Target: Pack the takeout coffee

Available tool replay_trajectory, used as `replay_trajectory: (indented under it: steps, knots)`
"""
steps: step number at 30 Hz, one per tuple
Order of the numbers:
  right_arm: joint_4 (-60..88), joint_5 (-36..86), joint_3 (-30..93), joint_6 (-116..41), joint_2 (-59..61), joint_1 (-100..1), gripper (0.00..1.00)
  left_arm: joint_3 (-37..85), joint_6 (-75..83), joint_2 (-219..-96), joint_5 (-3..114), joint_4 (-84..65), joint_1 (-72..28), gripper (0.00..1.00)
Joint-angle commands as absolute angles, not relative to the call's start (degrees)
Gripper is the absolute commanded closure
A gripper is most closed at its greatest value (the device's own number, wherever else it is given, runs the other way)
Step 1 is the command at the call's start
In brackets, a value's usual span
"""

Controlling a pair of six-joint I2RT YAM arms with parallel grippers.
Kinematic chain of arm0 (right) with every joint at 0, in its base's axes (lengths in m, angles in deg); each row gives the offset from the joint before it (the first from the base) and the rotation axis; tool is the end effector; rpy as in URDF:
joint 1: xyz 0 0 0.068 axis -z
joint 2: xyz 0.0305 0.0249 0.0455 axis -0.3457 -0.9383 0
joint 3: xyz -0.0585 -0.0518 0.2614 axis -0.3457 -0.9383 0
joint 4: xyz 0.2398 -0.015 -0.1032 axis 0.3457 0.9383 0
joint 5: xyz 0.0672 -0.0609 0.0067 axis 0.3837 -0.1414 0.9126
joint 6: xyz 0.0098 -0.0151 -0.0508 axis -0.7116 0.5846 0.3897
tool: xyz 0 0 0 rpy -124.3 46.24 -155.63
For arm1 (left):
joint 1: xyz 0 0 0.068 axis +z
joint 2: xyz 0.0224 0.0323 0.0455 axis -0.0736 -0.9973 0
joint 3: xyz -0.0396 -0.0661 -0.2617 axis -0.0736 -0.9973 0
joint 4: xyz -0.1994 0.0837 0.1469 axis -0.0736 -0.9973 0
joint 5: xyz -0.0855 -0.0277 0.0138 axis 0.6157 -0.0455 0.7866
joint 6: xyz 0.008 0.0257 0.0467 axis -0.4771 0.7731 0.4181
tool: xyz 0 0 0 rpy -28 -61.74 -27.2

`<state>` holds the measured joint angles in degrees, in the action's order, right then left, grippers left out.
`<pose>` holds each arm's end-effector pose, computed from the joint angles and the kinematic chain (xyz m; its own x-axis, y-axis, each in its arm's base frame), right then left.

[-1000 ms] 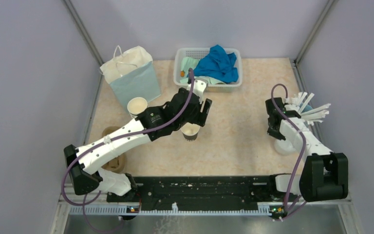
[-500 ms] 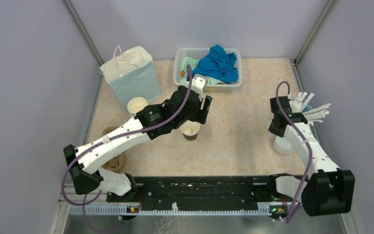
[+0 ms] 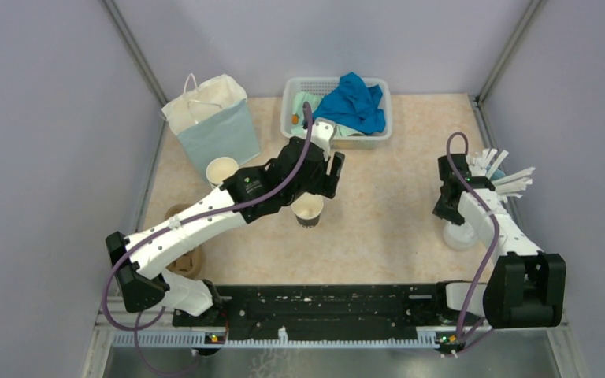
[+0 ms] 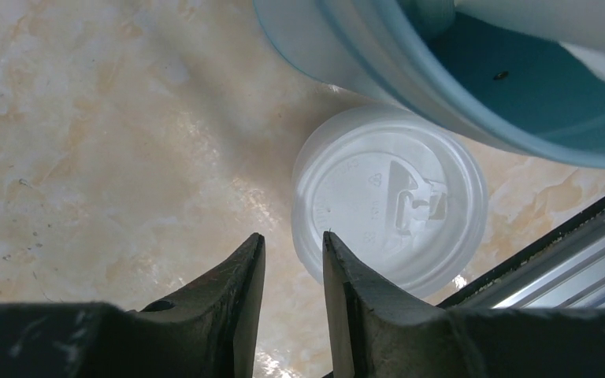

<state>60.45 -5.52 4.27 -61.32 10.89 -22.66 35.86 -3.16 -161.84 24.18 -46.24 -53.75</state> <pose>0.2214 -0.0046 0.2239 -0.7539 0.4377 -0.4899 0.5624 0.8155 -0.1368 0.1724 -0.2492 0.3987 -0.4483 0.1524 -0.8808 0.4791 0.8729 -0.0929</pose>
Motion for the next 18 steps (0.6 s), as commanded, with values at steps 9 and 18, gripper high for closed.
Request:
replay_trajectory:
  steps: [9, 18]
  knots:
    - [58.89, -4.46, 4.06, -61.69, 9.42, -21.12, 0.70, 37.39, -3.40, -161.97, 24.43, -45.26, -52.82, 0.21]
    - [58.43, -5.11, 3.69, -61.62, 8.74, -21.10, 0.76, 37.31, -3.53, -162.04, 24.54, -45.20, -52.51, 0.21]
